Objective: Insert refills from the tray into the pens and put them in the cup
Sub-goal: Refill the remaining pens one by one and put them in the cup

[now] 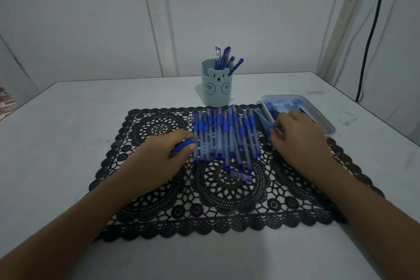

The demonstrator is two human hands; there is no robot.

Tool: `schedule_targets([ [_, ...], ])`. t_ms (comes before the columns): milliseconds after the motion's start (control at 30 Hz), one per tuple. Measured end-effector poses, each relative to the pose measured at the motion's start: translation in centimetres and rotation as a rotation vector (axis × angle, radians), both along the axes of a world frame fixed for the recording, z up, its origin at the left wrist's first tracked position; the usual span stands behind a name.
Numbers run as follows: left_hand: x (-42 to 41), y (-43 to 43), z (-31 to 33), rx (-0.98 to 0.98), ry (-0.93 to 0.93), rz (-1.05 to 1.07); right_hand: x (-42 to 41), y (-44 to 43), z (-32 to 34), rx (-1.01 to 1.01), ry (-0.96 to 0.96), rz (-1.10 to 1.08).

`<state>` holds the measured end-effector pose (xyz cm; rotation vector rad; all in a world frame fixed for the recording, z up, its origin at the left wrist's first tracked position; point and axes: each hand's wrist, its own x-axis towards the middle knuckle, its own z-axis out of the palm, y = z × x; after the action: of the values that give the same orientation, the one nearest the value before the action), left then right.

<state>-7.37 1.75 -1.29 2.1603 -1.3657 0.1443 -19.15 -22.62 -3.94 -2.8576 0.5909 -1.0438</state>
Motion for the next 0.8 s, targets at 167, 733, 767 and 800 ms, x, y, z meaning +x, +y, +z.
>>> schedule_targets([
  [167,0.1,0.0,-0.3,0.009,0.013,-0.014,0.2,0.5,-0.7,-0.097,0.08,-0.052],
  [733,0.7,-0.1,-1.1,0.028,-0.045,-0.057,1.9,-5.2,1.5,0.343,0.341,-0.345],
  [767,0.7,-0.1,-1.1,0.031,-0.047,-0.063,2.0,-5.2,1.5,0.355,0.331,-0.352],
  [800,0.7,0.0,-1.2,0.031,-0.047,-0.069,2.1,-5.2,1.5,0.371,0.32,-0.36],
])
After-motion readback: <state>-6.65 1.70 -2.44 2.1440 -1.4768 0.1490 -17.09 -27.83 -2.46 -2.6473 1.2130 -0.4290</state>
